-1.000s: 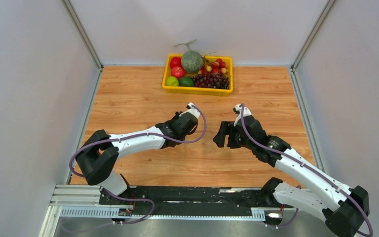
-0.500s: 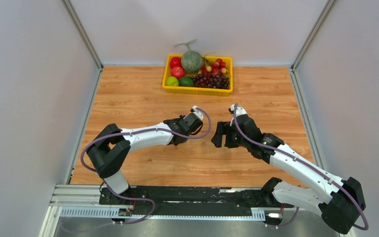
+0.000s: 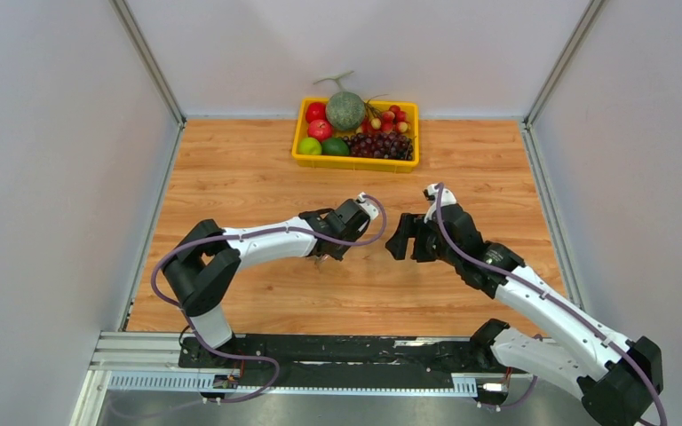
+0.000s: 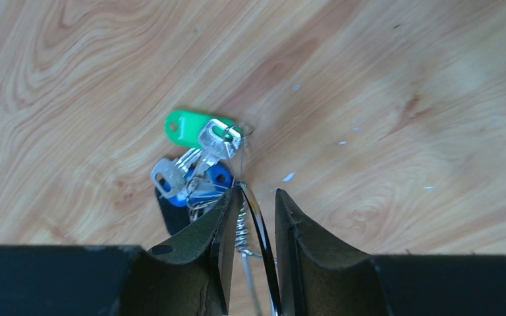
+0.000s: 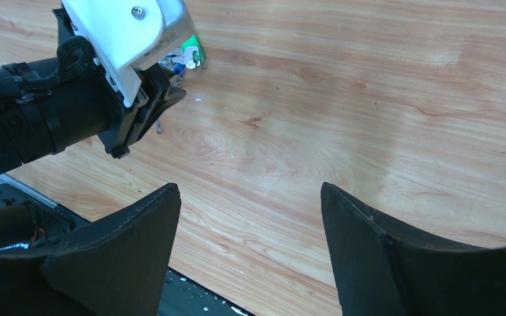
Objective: Put the keys on the keyring
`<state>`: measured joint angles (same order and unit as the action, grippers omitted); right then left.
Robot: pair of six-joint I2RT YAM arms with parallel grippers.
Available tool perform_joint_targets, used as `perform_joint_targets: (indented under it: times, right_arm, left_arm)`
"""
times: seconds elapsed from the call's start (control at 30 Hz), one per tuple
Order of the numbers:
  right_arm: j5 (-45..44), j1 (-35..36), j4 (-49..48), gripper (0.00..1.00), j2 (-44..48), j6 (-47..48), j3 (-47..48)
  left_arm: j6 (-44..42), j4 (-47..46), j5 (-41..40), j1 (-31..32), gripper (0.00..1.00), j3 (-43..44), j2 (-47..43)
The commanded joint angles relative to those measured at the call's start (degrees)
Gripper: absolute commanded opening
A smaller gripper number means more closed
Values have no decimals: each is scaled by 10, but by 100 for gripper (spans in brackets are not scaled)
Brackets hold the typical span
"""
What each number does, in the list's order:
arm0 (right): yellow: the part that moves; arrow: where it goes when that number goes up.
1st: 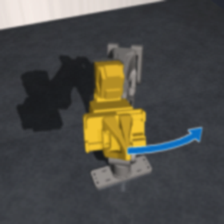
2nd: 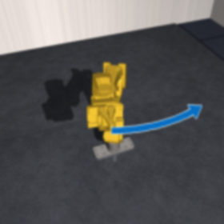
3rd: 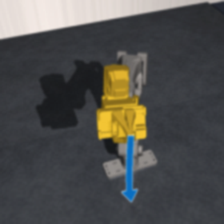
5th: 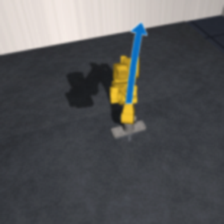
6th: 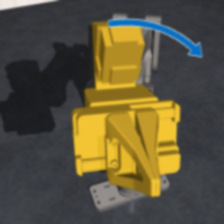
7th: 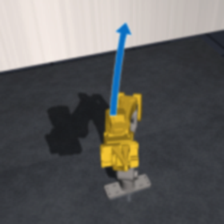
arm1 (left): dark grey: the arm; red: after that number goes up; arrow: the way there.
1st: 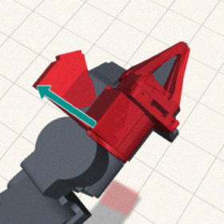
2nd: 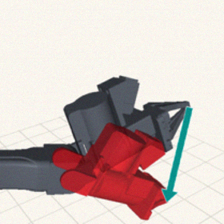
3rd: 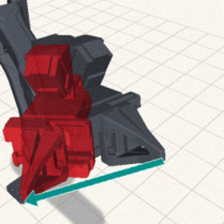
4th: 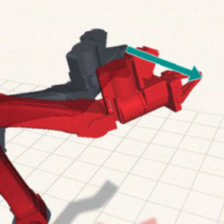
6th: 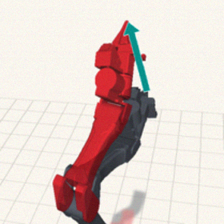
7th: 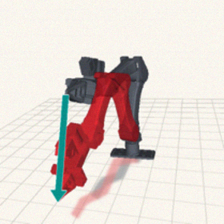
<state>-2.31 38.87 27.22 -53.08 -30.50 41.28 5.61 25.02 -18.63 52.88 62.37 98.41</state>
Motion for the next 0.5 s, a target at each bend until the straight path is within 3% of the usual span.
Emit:
perform_joint_targets:
  times: [0.0,0.27,0.47]
  right_arm:
    - [-4,-9,4,81,25,9,9]
    - [-43,-11,42,82,45,26,50]
    - [-85,-13,64,88,57,37,80]
  left_arm:
    - [13,-45,73,1,36,30,-3]
    - [21,-109,167,1,37,60,-28]
    - [13,-183,209,2,41,46,-126]
